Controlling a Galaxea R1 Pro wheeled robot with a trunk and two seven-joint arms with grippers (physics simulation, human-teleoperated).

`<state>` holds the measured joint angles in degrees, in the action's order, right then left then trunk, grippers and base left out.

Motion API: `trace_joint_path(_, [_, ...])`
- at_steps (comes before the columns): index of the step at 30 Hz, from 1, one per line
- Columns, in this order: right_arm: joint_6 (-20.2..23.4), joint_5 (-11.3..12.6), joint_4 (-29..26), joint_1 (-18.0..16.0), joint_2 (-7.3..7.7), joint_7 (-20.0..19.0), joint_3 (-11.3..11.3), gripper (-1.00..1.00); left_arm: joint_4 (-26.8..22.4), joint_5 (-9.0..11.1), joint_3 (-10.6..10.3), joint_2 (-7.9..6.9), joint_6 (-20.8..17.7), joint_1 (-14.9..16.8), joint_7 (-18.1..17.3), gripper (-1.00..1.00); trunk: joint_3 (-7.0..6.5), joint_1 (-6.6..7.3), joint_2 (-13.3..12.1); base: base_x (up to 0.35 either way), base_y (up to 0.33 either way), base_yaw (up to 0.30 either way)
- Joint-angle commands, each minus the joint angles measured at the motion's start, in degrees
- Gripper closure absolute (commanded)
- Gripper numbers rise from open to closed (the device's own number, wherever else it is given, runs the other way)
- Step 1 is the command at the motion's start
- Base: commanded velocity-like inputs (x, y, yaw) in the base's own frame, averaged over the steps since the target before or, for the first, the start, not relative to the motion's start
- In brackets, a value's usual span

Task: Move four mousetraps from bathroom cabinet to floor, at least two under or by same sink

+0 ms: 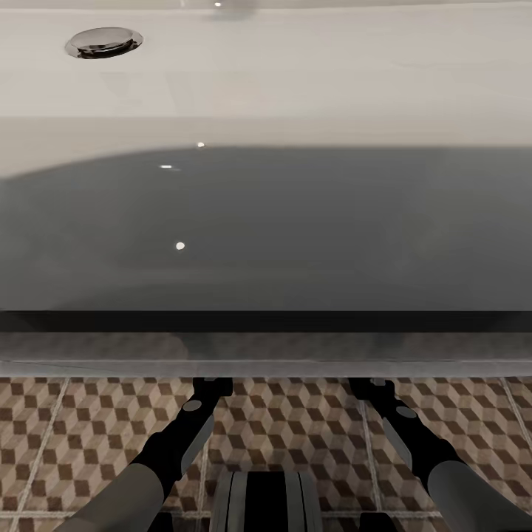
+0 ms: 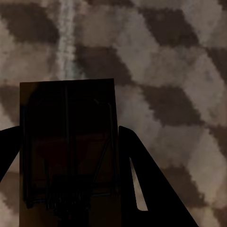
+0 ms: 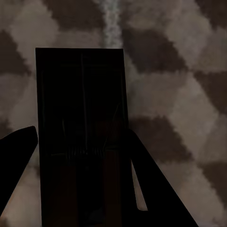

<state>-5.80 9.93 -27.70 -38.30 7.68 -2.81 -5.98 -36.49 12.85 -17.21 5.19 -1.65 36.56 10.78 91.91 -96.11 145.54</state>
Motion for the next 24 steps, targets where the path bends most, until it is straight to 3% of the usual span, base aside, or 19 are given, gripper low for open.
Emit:
trace_joint_path(1, [0.0,0.02,0.0,0.0,-0.01,0.0,0.0,1.0,-0.02,-0.2,-0.01,0.0,-0.06,0.0,0.12,1.0,0.0,0.0,0.0,0.0,0.0,0.0])
trace_joint_path(17, [0.57,0.09,-0.06,-0.01,-0.03,0.11,0.0,1.0,0.02,-0.2,-0.01,0.02,-0.22,0.0,0.12,1.0,0.0,0.0,0.0,0.0,0.0,0.0])
trace_joint_path(24, [0.54,-0.05,-0.07,-0.02,-0.03,2.54,0.0,1.0,0.11,-0.2,-0.01,0.0,-0.28,0.0,0.12,1.0,0.0,0.0,0.0,0.0,0.0,0.0])
